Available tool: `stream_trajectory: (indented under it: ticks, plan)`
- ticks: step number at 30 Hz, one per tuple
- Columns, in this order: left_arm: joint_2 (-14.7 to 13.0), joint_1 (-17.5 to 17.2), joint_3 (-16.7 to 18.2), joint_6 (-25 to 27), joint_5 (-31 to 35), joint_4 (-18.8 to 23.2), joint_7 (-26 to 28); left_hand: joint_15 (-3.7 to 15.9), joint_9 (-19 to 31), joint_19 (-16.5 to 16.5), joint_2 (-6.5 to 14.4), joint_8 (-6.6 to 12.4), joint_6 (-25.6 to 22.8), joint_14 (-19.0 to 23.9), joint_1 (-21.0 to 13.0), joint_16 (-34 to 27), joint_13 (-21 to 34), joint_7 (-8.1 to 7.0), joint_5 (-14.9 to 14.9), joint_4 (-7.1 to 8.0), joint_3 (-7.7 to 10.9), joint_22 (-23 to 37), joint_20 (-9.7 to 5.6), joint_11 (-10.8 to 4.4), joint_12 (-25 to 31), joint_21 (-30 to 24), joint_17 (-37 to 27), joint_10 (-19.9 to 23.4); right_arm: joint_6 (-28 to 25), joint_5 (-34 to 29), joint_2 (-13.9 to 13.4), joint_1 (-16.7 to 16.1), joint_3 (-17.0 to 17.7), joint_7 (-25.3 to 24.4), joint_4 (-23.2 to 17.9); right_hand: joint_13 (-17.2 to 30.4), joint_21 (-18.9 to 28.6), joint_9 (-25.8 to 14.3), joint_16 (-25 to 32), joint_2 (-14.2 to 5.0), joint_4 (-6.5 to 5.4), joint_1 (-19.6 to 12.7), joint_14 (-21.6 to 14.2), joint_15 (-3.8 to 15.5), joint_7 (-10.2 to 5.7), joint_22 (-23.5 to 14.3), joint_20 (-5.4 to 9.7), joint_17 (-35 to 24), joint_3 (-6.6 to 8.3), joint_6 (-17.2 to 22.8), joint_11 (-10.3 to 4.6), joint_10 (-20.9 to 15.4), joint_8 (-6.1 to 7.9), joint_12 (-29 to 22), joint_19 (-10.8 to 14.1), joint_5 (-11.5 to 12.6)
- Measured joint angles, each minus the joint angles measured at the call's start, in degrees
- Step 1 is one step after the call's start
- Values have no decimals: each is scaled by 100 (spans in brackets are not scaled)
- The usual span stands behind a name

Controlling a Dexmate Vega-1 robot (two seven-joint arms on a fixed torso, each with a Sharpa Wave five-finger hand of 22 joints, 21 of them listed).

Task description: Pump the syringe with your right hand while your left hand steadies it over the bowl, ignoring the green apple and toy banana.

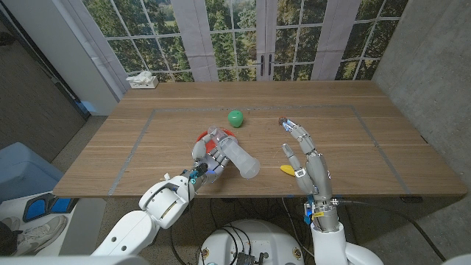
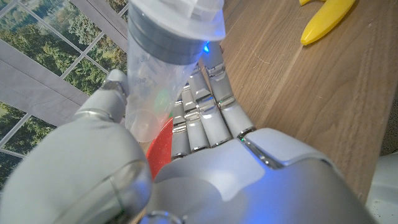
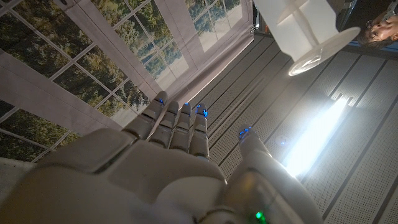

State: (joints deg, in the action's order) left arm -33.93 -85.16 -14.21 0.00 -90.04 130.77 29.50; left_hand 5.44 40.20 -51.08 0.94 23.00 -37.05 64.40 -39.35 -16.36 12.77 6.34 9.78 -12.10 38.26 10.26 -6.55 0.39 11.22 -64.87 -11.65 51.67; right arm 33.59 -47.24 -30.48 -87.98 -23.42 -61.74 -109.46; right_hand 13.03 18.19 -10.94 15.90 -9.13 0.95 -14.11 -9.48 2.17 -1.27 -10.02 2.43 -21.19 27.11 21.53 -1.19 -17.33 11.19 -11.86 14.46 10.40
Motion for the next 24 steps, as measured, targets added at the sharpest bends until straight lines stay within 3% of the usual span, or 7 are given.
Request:
stream_trajectory:
  ticks: [5,12,14,24]
  plan:
    - [2,15,0,23,-24,-15,-15,0,1,21,0,0,1,0,0,2,-27,0,-4,0,0,0,-20,-2,0,0,-12,-2,-161,-42,-136,-22,-81,-7,-102,0,-46,0,0,0,-97,0,92,10,-72,0,-8,-48,100,-72,-63,63,-40,21,-49,0]
    - [8,23,-3,41,-34,-42,-33,0,2,32,0,0,2,0,0,17,-26,1,-6,0,0,-2,-9,-10,-21,-45,-22,-10,-408,-108,-320,-38,-217,52,-233,1,-89,0,0,-103,-128,-286,192,-12,-235,1,-8,-121,510,-298,-223,224,-61,21,-49,23]
    - [12,27,-9,44,-34,-52,-46,0,3,38,0,0,2,0,0,17,-26,1,-9,0,0,-1,-3,-10,-20,-45,-22,-10,-504,-122,-357,-42,-268,56,-264,1,-89,0,0,-98,-183,-356,214,9,-275,1,-8,-144,565,-338,-263,263,-61,21,-48,23]
    - [15,28,-13,48,-30,-64,-105,0,36,41,0,0,44,0,0,19,-53,-20,-32,0,0,2,0,-10,-42,-46,-21,-11,-583,-135,-490,-85,-460,66,-452,1,-133,0,1,-129,-230,-522,348,-2,-342,1,-8,-209,739,-574,-384,384,-83,44,-48,23]
